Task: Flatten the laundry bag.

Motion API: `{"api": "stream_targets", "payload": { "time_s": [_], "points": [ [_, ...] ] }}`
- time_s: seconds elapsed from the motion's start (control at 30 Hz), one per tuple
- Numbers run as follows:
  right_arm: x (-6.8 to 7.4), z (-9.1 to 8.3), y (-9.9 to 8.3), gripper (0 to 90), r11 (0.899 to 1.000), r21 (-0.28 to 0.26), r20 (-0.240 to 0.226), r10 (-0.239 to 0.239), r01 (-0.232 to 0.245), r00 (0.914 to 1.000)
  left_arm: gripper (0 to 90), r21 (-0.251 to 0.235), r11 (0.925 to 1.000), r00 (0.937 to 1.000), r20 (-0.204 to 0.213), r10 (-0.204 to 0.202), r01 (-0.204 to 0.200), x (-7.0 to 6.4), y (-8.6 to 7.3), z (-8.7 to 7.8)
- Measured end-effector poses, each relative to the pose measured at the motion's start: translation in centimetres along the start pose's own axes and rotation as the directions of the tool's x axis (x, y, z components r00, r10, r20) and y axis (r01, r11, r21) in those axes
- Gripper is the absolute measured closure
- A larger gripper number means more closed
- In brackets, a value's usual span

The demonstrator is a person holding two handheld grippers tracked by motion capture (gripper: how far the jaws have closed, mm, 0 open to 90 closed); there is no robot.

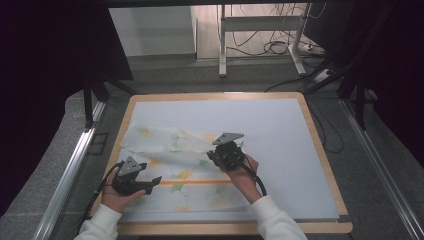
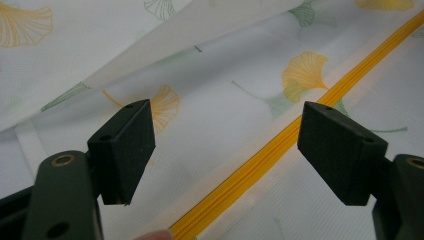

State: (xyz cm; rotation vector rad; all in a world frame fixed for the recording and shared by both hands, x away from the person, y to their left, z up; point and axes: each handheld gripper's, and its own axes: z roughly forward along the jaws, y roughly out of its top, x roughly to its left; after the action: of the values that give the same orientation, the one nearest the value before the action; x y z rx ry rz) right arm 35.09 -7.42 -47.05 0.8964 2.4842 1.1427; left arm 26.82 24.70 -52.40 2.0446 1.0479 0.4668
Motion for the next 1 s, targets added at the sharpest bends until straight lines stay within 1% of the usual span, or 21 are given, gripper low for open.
{"api": "stream_targets", "payload": {
  "time_s": [0.33,0.5,0.73,0.83,1.0],
  "points": [
    [-1.8,0.1,0.3,86.7,0.999,-0.016,0.017,0.034,-0.034,0.9993,22.8,0.007,1.0,1.0,0.0,0.004,-0.004,-0.1,0.0,0.1],
    [-2.2,-0.1,0.6,86.6,0.998,-0.033,0.017,0.045,-0.044,0.9988,22.7,-0.003,1.0,1.0,-0.001,0.006,-0.006,-0.1,0.0,0.1],
    [-2.9,-0.4,0.9,86.6,0.997,-0.049,0.025,0.056,-0.055,0.9981,22.6,0.001,1.0,1.0,-0.003,0.006,-0.006,-0.1,0.0,0.1],
    [-3.1,-0.3,0.9,86.6,0.996,-0.051,0.018,0.074,-0.073,0.9971,22.6,0.004,1.0,1.0,0.0,0.008,-0.008,-0.1,0.0,0.2],
    [-3.5,0.2,1.2,86.6,0.996,-0.034,0.015,0.081,-0.08,0.9966,22.5,0.004,1.0,1.0,0.002,0.009,-0.009,0.0,-0.1,0.2]
  ]
}}
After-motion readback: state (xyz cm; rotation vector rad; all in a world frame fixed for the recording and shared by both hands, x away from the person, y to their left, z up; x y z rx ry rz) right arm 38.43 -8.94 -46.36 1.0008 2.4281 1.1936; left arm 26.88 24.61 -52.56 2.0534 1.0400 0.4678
